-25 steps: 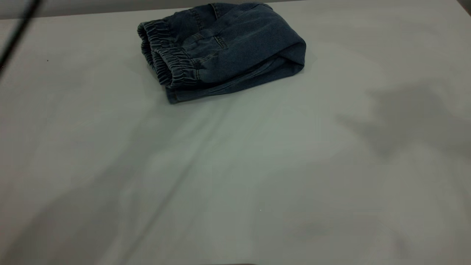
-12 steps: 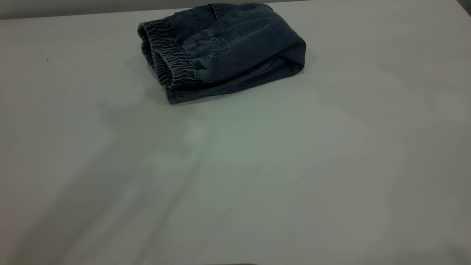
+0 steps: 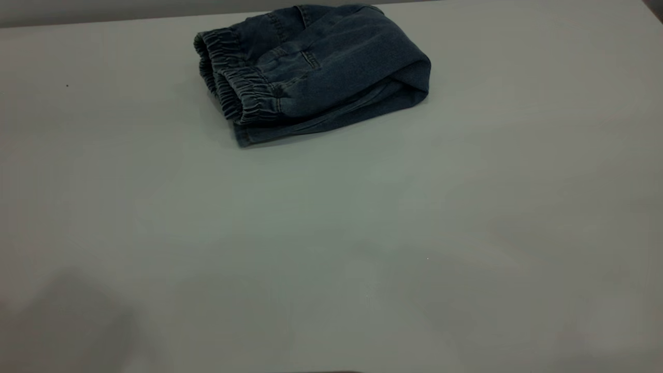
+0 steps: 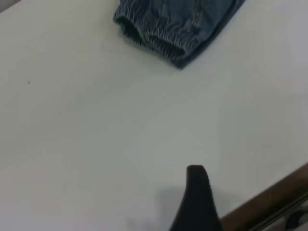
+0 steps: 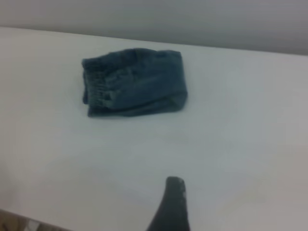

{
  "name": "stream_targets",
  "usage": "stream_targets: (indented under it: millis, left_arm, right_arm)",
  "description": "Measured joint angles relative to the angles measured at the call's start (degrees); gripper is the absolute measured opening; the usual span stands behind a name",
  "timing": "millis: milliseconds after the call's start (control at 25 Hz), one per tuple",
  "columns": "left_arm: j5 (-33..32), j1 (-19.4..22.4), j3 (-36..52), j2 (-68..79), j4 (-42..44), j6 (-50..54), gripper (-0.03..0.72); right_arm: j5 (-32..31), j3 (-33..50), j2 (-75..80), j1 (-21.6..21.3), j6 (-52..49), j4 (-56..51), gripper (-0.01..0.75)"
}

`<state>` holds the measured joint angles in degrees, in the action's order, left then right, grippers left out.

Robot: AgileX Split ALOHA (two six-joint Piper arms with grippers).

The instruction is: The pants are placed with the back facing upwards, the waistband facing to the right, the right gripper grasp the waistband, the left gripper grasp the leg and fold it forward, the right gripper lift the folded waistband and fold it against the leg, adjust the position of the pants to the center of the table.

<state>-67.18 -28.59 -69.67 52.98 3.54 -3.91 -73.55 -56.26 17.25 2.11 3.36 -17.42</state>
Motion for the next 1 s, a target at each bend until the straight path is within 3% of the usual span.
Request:
stream_targets:
  millis: [280,520,840,1000]
  left_arm:
    - [0.0,0.0,15.5,-18.9,-1.1,0.0,0.514]
    - [0.0,0.0,27.1,-30.3,-7.2,-0.3,0.514]
    - [0.0,0.0,37.1,-38.7,-10.5,-5.9,0.514]
    - [0.0,0.0,39.0,-39.7,-10.7,-6.3,0.514]
  right_arm:
    - [0.0,8.6,-9.9,0.0,-0.1,1.2,0.586]
    - [0.0,13.4,-16.4,0.0,2.1,1.4,0.586]
    - [0.1,19.8,-18.0,0.0,3.8,1.7,0.586]
    - [4.5,24.2,-18.0,0.0,5.1,3.5,0.586]
